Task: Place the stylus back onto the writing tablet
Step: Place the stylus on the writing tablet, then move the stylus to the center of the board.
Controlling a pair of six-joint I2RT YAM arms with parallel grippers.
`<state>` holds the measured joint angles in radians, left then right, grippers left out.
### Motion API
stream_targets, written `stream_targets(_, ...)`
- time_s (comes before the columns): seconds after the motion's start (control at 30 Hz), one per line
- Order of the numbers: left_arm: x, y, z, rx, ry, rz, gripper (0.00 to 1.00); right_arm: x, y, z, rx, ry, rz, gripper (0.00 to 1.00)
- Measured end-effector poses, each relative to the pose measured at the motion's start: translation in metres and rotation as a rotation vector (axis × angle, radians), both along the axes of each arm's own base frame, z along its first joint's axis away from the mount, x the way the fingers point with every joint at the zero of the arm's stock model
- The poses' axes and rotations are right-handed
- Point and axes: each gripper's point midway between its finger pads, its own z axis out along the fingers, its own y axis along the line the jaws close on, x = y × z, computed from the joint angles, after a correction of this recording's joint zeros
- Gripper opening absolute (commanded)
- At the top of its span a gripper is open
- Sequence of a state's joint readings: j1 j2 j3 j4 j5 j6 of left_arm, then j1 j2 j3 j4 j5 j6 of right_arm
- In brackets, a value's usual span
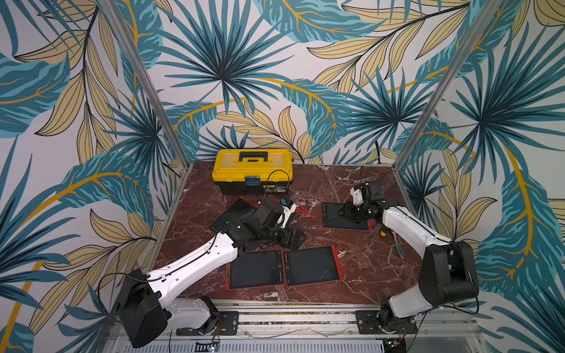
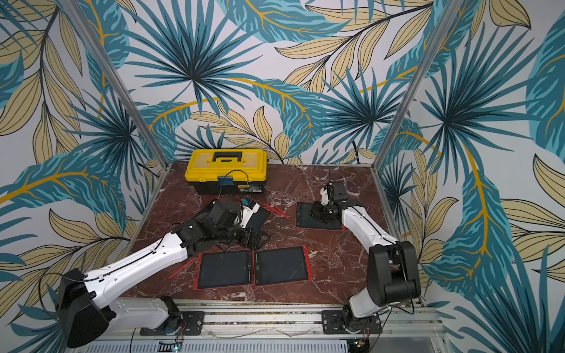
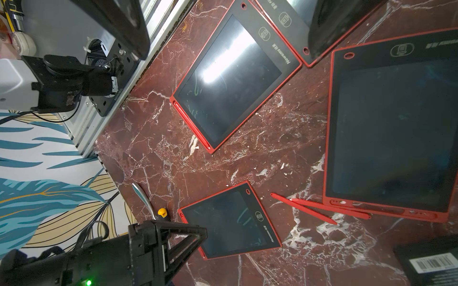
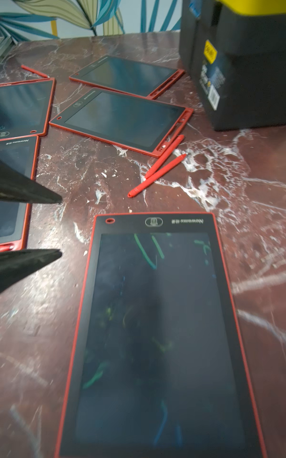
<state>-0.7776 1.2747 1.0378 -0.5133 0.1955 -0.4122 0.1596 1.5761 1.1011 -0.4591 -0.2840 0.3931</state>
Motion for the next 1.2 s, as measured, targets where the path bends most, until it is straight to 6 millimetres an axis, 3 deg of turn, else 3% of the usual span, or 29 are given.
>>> stream_targets(0.27, -0.008, 0.018, -0.024, 0.04, 0.049, 0.046, 1.0, 0.027, 0.05, -0.006, -0.044, -0.013, 0.155, 0.32)
stream_targets(0.47, -0.012, 0.031, -0.023, 0.028, 0.056, 0.082, 1.0, 0.041, 0.077, -0.021, -0.128, 0.006, 0.235, 0.3)
stream_targets(0.77, -0.015, 0.039, -0.023, 0.022, 0.056, 0.112, 1.0, 0.059, 0.086, -0.054, -0.234, 0.062, 0.259, 0.29)
stream_targets(0.97, -0.014, 0.043, -0.025, 0.035, 0.059, 0.122, 1.0, 0.059, 0.089, -0.074, -0.281, 0.105, 0.278, 0.29)
stream_targets(1.2, -0.013, 0.045, -0.026, 0.042, 0.058, 0.13, 1.0, 0.056, 0.092, -0.08, -0.328, 0.122, 0.306, 0.28)
